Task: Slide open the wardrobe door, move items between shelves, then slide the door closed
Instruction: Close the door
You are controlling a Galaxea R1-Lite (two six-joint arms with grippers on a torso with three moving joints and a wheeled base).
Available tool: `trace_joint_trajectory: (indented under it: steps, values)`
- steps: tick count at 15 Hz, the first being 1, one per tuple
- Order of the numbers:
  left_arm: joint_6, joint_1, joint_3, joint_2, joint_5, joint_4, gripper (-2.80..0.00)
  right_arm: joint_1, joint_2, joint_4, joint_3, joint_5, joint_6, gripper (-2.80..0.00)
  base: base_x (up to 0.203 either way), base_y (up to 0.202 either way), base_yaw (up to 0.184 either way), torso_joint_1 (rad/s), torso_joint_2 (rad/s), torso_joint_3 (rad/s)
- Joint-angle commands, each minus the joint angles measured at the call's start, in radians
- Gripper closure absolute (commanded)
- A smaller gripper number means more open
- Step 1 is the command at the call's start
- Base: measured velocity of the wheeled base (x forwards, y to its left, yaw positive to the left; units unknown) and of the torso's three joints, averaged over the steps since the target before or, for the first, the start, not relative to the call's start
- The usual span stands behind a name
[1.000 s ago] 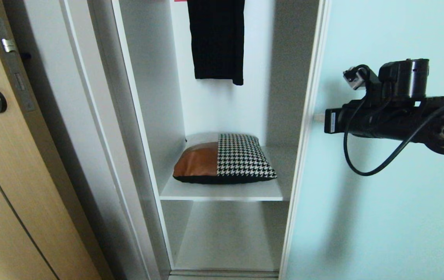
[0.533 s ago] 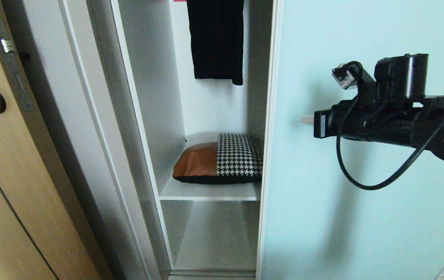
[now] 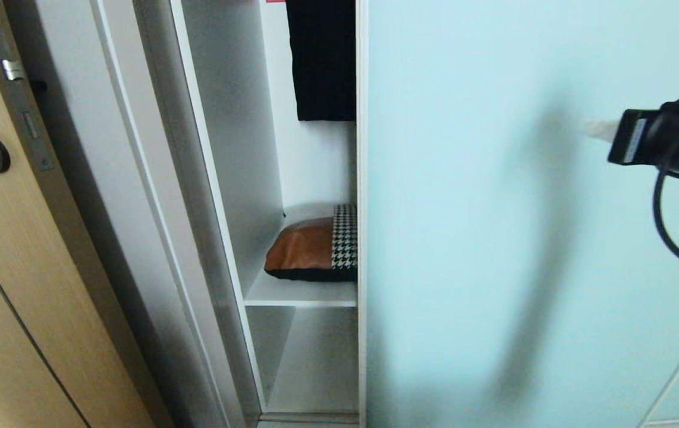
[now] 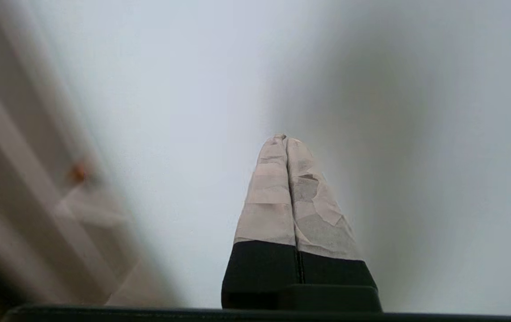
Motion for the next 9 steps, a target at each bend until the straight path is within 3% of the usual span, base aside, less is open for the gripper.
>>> trace_joint_trajectory:
  steps: [1, 5, 9]
  values:
    - [-0.001, 0.001, 0.002, 0.001, 0.0, 0.0, 0.0, -0.082, -0.1, 0.0, 0.02, 0.0, -0.002, 0.0, 0.0, 0.0, 0.0, 0.0, 0.0, 0.0]
    - [-0.001, 0.001, 0.002, 0.001, -0.001, 0.0, 0.0, -0.221, -0.205, -0.005, 0.095, -0.002, -0.006, 0.0, 0.0, 0.0, 0.0, 0.0, 0.0, 0.0]
    - [-0.001, 0.001, 0.002, 0.001, 0.0, 0.0, 0.0, -0.422, -0.242, -0.023, 0.183, -0.018, 0.003, 0.0, 0.0, 0.0, 0.0, 0.0, 0.0, 0.0]
